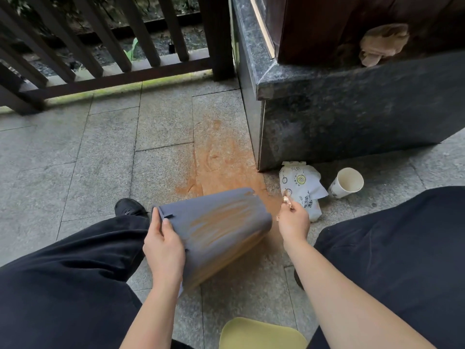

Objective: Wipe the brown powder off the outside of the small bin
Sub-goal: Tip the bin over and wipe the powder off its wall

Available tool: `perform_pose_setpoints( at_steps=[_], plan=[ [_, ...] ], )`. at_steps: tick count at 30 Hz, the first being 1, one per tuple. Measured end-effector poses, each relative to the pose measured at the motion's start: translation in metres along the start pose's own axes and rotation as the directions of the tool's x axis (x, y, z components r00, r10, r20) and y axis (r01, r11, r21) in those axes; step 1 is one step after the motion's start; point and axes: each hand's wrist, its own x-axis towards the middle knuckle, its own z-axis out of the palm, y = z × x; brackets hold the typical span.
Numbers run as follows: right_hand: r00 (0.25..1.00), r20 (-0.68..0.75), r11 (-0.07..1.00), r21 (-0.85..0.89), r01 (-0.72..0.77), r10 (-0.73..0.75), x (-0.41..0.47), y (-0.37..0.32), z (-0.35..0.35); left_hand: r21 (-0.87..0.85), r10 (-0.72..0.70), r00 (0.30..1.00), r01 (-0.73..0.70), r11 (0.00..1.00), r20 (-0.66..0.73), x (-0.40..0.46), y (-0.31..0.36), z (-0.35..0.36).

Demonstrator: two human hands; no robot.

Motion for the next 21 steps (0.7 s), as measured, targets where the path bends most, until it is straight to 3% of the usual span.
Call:
perform_pose_setpoints(
  at_steps=[3, 6, 12, 21],
  plan=[
    [0.941, 0.164, 0.87, 0.362, -0.336, 0.295, 0.004, 0.005, -0.007, 0.003, -0.014, 1.0, 0.014, 1.0, -0.015, -0.001, 0.001, -0.006],
    [0.879, 0.293, 0.759, 0.447, -0.473, 0.376, 0.008, 0.008, -0.009, 0.017, -0.02, 1.0, 0.021, 1.0, -0.024, -0.001, 0.001, -0.006],
    [0.947, 0.251, 0.956, 0.161, -0.245, 0.2, 0.014, 0.01, 0.002, 0.032, -0.012, 0.999, 0.014, 0.999, -0.032, 0.005, 0.006, -0.002],
    [0.961, 0.226, 0.987, -0.01, -0.162, 0.16, 0.03, 0.028, 0.019, 0.004, -0.026, 1.0, 0.026, 1.0, 0.004, 0.015, 0.004, -0.001]
  ],
)
